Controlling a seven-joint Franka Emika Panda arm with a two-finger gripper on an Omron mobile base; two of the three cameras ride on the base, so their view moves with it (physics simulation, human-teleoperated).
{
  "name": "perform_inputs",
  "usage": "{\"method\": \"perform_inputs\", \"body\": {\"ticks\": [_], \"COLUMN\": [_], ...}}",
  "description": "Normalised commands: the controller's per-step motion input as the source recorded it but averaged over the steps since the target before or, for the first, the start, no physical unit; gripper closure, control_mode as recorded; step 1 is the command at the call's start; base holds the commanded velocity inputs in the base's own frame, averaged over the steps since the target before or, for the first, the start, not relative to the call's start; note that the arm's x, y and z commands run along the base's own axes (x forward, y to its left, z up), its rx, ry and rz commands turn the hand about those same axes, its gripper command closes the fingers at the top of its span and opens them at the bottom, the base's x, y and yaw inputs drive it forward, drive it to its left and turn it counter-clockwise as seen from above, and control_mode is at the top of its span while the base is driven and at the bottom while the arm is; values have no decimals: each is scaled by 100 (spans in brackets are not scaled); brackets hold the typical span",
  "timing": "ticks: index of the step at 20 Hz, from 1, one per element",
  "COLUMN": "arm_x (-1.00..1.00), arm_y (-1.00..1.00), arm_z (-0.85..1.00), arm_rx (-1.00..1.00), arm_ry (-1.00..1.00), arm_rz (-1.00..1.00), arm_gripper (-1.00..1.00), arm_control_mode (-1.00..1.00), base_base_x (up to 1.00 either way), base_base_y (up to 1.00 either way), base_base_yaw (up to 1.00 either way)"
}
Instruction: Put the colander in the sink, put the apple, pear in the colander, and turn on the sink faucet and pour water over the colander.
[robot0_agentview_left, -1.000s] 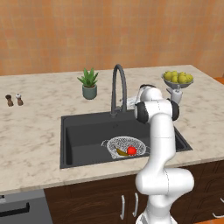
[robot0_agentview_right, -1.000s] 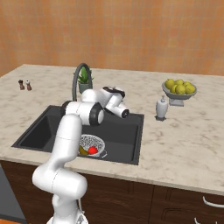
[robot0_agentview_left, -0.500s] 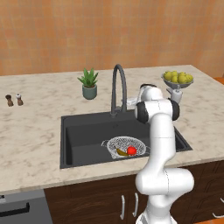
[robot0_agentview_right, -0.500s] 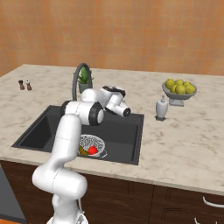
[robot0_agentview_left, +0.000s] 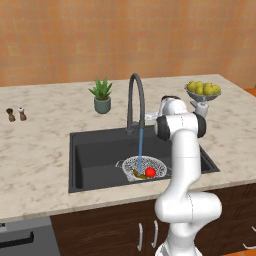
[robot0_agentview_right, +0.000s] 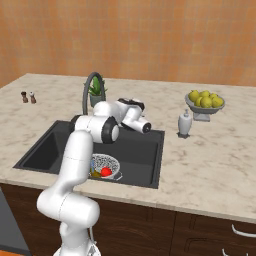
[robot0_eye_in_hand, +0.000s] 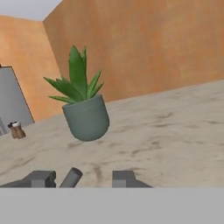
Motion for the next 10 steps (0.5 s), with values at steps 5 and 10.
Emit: {"method": "perform_inputs", "body": {"ticks": [5, 10], "arm_x": [-6, -12], "arm_y": [-26, -14], "arm_z": [-4, 0], "arm_rx": [-10, -21], "arm_ry": [1, 3], "arm_rz": [0, -1], "arm_gripper": [100, 100], "arm_control_mode": [-100, -100], "base_base_x": [0, 0], "base_base_y": [0, 0], "base_base_yaw": [0, 0]}}
